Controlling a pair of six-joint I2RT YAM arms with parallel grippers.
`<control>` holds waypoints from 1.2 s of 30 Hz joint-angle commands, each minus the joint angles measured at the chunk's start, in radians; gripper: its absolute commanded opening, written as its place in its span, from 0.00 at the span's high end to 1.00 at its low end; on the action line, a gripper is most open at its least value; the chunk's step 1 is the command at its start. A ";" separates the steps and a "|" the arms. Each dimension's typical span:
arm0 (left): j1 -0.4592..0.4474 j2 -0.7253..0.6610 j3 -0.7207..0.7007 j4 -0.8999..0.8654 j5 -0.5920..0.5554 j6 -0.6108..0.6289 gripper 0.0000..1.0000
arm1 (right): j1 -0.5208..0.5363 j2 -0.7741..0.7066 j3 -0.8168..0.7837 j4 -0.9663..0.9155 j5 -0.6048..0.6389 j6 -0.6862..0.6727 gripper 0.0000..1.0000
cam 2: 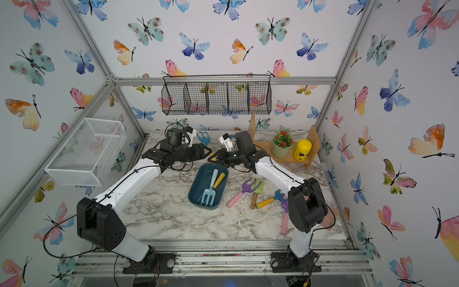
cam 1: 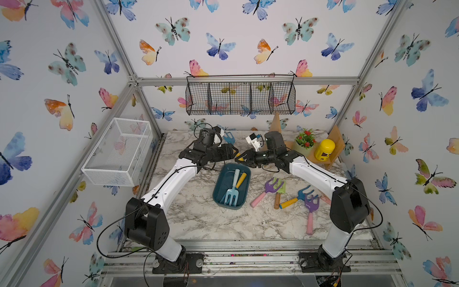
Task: Put the rake into the storage box
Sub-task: Adjust the rake.
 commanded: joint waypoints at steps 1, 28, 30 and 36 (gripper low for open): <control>0.004 0.011 -0.028 -0.090 -0.014 0.062 0.36 | -0.010 0.000 0.043 0.022 0.029 -0.014 0.81; -0.315 -0.277 -0.354 0.208 -0.808 1.201 0.39 | -0.010 0.072 0.134 -0.213 0.007 -0.113 0.83; -0.326 -0.299 -0.418 0.299 -0.894 1.297 0.38 | -0.010 0.072 0.135 -0.217 0.002 -0.114 0.82; -0.330 -0.340 -0.482 0.386 -0.953 1.430 0.36 | -0.010 0.075 0.135 -0.300 -0.011 -0.156 0.83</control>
